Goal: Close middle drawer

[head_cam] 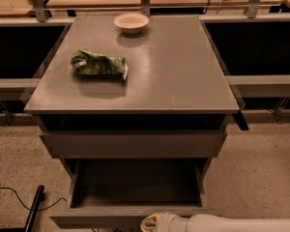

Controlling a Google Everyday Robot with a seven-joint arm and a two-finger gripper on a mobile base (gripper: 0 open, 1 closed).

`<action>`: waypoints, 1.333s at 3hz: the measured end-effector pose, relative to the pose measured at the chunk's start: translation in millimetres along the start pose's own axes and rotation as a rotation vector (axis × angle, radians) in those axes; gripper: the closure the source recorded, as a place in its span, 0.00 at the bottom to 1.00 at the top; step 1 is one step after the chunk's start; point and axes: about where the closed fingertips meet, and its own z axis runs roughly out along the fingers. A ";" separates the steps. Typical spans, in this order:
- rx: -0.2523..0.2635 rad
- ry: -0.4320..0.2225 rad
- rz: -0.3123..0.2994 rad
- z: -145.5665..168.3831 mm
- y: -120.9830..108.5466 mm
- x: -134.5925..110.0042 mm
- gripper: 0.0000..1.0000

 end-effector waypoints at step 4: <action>0.032 -0.038 0.001 29.8 -49.0 -17.7 1.00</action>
Offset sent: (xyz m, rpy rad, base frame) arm 0.0794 0.0196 -0.0017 0.1705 0.0077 -0.0166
